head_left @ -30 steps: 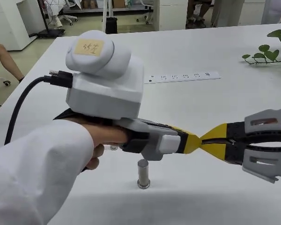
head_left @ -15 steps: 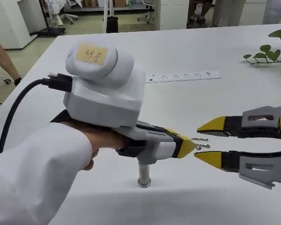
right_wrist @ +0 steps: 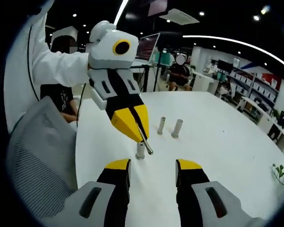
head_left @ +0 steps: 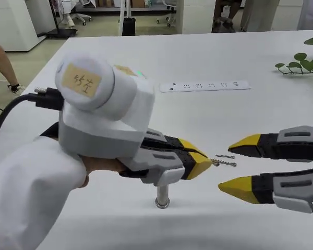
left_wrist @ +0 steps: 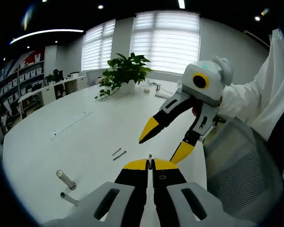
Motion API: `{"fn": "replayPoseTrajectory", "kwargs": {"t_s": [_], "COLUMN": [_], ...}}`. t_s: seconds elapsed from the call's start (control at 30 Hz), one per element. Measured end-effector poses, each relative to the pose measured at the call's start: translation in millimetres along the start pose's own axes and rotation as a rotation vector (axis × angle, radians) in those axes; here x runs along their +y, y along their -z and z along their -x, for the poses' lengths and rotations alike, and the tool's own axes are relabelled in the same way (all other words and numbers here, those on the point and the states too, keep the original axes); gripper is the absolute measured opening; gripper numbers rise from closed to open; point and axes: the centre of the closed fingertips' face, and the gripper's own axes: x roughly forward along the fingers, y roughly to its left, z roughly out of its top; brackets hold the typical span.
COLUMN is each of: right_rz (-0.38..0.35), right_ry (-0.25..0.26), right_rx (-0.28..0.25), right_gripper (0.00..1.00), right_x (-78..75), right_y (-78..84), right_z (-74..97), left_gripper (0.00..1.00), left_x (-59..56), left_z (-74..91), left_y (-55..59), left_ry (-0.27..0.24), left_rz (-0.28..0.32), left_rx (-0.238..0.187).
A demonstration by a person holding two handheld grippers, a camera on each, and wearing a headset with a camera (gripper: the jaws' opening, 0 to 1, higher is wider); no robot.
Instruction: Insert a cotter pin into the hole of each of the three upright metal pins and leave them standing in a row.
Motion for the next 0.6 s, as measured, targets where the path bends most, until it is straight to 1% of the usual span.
{"fn": "replayPoseTrajectory", "kwargs": {"t_s": [0.03,0.07,0.1,0.13,0.17,0.2,0.27,0.33,0.43,0.5,0.53,0.6], "right_rz": [-0.029,-0.050,-0.055,-0.059,-0.070,-0.076,-0.094,-0.102,-0.106,-0.118,-0.118,-0.125], "right_ry": [-0.029,-0.039,-0.045,-0.060,-0.076,-0.081,-0.108,-0.114,-0.126,-0.123,-0.134,-0.144], "right_rx": [-0.004,-0.009,-0.017,-0.024,-0.028,-0.031,-0.047,-0.055,-0.054,-0.049,-0.048,-0.062], "right_gripper": [0.32,0.32,0.33,0.32,0.31,0.30,0.27,0.25,0.22,0.23,0.23,0.20], "right_x": [4.5,5.8,6.4,8.5,11.4,12.3,17.3,18.8,21.4,22.3,24.0,26.5], "right_y": [-0.2,-0.5,-1.4,-2.1,-2.5,-3.0,-5.8,-7.2,-6.9,-6.1,-5.4,-7.3], "right_z": [-0.2,-0.5,-0.8,-1.0,-1.0,-1.2,-1.6,-2.2,-3.5,-5.1,-4.4,-4.1], "left_gripper": [0.00,0.00,0.00,0.00,0.00,0.00,0.00,0.00,0.00,0.00,0.00,0.00], "left_x": [0.3,-0.4,-0.9,-0.8,-1.6,-3.4,-4.5,-5.8,-7.6,-10.5,-11.1,-12.9], "left_z": [1.0,2.1,3.0,4.2,5.1,6.1,7.5,7.7,8.2,8.6,8.5,8.2], "left_y": [-0.1,-1.4,-1.7,-2.6,-2.5,-3.3,-4.9,-5.9,-7.3,-10.8,-11.0,-10.7], "left_ry": [0.006,0.015,0.018,0.019,0.024,0.033,0.043,0.053,0.065,0.076,0.079,0.086], "left_rz": [0.008,0.009,-0.001,-0.036,-0.053,-0.061,-0.078,-0.095,-0.104,-0.114,-0.117,-0.142], "left_rx": [-0.002,-0.019,-0.024,-0.029,-0.029,-0.035,-0.045,-0.051,-0.063,-0.083,-0.084,-0.083]}}
